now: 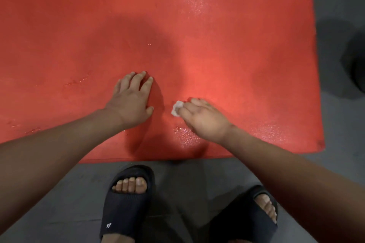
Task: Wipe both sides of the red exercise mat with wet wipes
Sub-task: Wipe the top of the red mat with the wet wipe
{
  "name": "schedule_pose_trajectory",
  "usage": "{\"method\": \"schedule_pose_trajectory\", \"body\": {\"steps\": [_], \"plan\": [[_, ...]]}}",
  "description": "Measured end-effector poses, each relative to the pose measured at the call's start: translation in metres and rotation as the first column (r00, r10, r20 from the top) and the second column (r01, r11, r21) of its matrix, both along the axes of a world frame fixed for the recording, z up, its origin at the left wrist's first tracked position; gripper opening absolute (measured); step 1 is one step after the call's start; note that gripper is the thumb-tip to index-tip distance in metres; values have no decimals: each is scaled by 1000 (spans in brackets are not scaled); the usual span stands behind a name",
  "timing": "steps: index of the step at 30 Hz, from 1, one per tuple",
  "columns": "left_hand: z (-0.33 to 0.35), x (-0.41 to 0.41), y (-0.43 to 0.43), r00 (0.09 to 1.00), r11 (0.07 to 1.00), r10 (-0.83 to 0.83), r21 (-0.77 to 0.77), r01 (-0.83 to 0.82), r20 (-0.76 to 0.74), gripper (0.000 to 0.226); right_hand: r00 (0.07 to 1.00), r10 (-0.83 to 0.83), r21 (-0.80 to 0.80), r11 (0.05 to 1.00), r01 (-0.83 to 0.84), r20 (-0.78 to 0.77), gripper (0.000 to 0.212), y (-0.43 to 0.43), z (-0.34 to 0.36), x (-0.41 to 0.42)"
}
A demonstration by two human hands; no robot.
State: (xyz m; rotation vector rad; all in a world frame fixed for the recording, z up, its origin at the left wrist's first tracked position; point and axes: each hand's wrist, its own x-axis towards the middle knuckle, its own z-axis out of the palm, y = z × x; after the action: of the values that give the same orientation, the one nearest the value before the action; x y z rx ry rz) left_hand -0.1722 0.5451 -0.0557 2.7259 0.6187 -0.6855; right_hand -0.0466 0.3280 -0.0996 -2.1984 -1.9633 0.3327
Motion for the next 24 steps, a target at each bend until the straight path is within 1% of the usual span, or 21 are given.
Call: {"method": "schedule_pose_trajectory", "body": {"steps": [1, 3, 4, 5, 6, 7, 8, 9, 11, 12, 13, 14, 15, 16, 17, 18, 19, 20, 21, 22, 24], "plan": [[0, -2, -1, 1000, 1000, -5, 2, 5, 10, 93, 999, -39, -19, 999, 39, 37, 48, -6, 0, 15], [2, -3, -2, 1000, 1000, -19, -1, 19, 18, 91, 945, -311, 5, 950, 312, 102, 29, -13, 2, 53], [2, -3, -2, 1000, 1000, -27, -2, 27, 13, 91, 861, -496, 34, 868, 495, 113, 26, -16, 4, 74], [4, -2, -2, 999, 999, -37, -2, 37, 5, 92, 762, -640, 51, 768, 638, 103, 31, -17, 5, 90], [4, -2, -2, 999, 999, -45, -3, 45, -4, 93, 674, -733, 63, 680, 731, 88, 35, -14, 6, 97], [5, -1, -2, 999, 999, -48, -5, 48, -11, 94, 633, -771, 64, 637, 769, 72, 35, -9, 5, 96], [6, 0, -2, 999, 999, -48, -7, 48, -21, 95, 650, -757, 54, 653, 755, 67, 31, -1, 4, 86], [6, 0, -2, 998, 999, -49, -11, 49, -32, 97, 722, -689, 37, 724, 688, 66, 29, 5, 2, 70], [6, -1, -3, 997, 998, -52, -22, 51, -51, 99, 918, -395, -48, 917, 397, 41, 32, 9, -3, 27], [6, -1, -4, 997, 998, -49, -29, 47, -58, 99, 974, -226, -82, 970, 227, 22, 38, 4, -3, 9], [6, -2, -5, 997, 998, -46, -36, 43, -63, 100, 996, -87, -96, 991, 89, 24, 43, -4, -2, 0], [7, -3, -6, 997, 998, -46, -38, 44, -65, 100, 999, -7, -88, 996, 11, 46, 44, -11, 2, 3], [7, -4, -6, 997, 998, -50, -35, 47, -65, 100, 995, -18, -82, 996, 25, 94, 41, -16, 7, 12], [7, -6, -7, 996, 998, -54, -30, 52, -64, 101, 982, -123, -72, 988, 134, 146, 35, -18, 11, 24], [8, -7, -9, 996, 998, -58, -29, 57, -64, 101, 935, -304, -47, 947, 318, 184, 30, -20, 13, 37], [9, -8, -10, 996, 998, -59, -30, 57, -66, 101, 835, -515, -2, 851, 525, 196, 27, -21, 16, 50], [9, -10, -11, 996, 998, -57, -35, 55, -72, 101, 723, -671, 26, 736, 677, 164, 26, -19, 17, 57], [10, -11, -13, 996, 998, -54, -38, 51, -77, 101, 660, -743, 33, 666, 745, 112, 26, -13, 15, 56], [10, -13, -14, 995, 998, -52, -41, 49, -82, 101, 660, -748, 25, 663, 749, 69, 26, -5, 12, 46], [10, -15, -15, 995, 998, -52, -43, 49, -85, 101, 718, -695, 15, 719, 695, 39, 27, 2, 8, 30], [9, -18, -17, 994, 997, -56, -50, 51, -90, 101, 892, -453, 12, 892, 453, 1, 38, 5, 1, -12]]}}
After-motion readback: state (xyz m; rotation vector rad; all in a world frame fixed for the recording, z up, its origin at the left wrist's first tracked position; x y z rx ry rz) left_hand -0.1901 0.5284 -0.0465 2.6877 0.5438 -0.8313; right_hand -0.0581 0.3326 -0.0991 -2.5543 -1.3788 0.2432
